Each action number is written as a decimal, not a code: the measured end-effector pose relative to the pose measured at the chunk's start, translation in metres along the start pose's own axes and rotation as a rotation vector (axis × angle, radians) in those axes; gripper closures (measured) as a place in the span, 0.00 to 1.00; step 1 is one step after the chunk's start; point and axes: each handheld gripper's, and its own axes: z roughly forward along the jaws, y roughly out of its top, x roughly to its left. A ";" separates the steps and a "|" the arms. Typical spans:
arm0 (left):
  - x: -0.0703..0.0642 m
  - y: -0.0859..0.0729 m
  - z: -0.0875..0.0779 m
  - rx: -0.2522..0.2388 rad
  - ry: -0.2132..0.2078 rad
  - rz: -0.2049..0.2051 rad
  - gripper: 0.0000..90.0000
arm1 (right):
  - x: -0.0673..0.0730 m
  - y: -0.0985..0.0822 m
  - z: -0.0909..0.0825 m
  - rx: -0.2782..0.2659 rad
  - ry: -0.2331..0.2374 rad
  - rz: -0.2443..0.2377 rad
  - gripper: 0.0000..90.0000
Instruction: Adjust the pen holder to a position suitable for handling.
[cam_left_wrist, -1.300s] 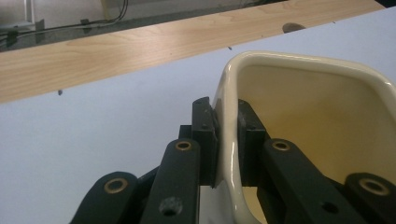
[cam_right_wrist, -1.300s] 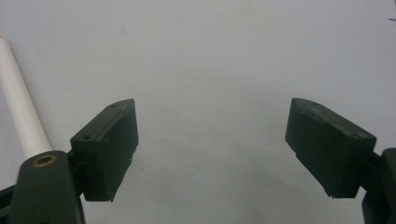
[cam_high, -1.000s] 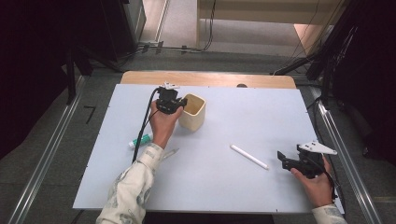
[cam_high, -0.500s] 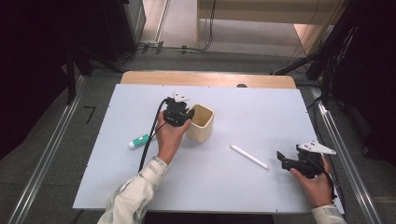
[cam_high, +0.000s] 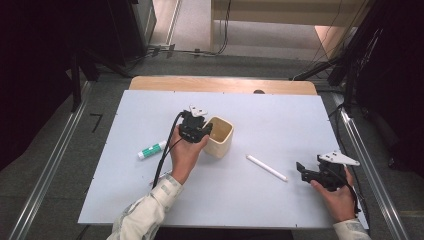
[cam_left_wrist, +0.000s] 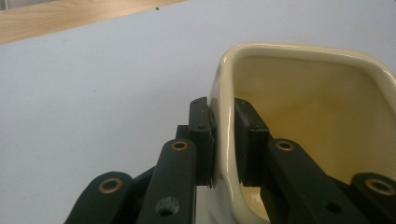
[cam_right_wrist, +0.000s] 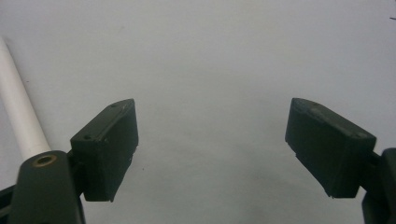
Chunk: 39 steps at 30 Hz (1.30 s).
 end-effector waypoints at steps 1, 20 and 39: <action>0.001 0.000 0.000 0.002 -0.006 -0.004 0.88 | 0.000 0.000 0.000 0.001 0.000 0.000 0.17; -0.007 -0.005 0.002 -0.063 -0.021 0.026 0.31 | 0.000 0.000 -0.001 -0.001 -0.001 0.002 0.17; 0.014 -0.009 -0.030 -0.146 0.007 -0.035 0.24 | 0.000 0.000 0.001 0.002 -0.004 0.009 0.17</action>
